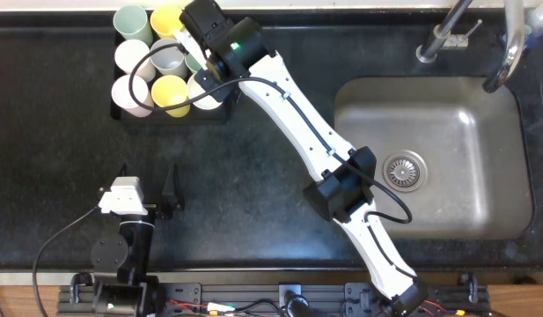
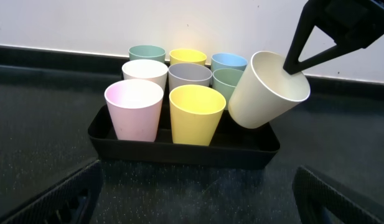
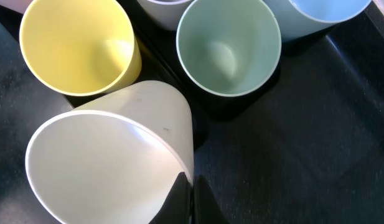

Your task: Store Cups

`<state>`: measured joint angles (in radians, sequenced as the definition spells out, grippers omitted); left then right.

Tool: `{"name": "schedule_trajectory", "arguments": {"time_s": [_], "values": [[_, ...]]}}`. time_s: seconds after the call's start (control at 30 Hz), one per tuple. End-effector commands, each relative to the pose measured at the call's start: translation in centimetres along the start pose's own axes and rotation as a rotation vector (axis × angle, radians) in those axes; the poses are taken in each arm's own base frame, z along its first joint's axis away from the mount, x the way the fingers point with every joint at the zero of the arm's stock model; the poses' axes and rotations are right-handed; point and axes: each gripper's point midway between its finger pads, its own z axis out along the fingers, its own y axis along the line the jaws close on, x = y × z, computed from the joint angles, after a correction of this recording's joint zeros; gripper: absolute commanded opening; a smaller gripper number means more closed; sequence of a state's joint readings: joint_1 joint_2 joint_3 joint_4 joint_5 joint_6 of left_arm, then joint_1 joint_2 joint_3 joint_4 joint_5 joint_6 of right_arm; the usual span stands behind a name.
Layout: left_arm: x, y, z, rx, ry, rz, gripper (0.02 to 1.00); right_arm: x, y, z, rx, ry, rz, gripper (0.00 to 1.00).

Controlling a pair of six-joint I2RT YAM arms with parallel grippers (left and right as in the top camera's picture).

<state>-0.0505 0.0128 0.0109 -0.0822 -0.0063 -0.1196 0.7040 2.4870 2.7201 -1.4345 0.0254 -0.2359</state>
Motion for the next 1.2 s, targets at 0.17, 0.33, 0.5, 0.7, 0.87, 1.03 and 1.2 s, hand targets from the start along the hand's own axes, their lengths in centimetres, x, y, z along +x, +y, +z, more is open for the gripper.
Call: {"name": "schedule_trajectory", "arguments": {"time_s": [0.17,0.33,0.5,0.7,0.87,1.03,1.2], "values": [[0.0,-0.1,0.0,0.009,-0.004,0.018,0.998,0.0,0.8,1.1,-0.052,0.005,0.006,0.042],[0.0,-0.1,0.0,0.009,-0.004,0.018,0.998,0.7,0.9,2.4,-0.056,0.038,0.003,0.042],[0.0,-0.1,0.0,0.009,-0.004,0.018,0.998,0.9,0.9,3.0,-0.058,0.049,0.003,0.042],[0.0,-0.1,0.0,0.009,-0.004,0.018,0.998,1.0,0.9,3.2,-0.059,0.053,-0.006,0.042],[0.0,-0.1,0.0,0.009,-0.004,0.018,0.998,1.9,0.6,4.1,-0.042,0.09,-0.011,0.042],[0.0,-0.1,0.0,0.009,-0.004,0.018,0.998,2.2,0.6,4.3,-0.042,0.101,-0.011,0.042],[0.0,-0.1,0.0,0.009,-0.004,0.018,0.998,2.2,0.6,4.3,-0.042,0.099,-0.011,0.045]]}}
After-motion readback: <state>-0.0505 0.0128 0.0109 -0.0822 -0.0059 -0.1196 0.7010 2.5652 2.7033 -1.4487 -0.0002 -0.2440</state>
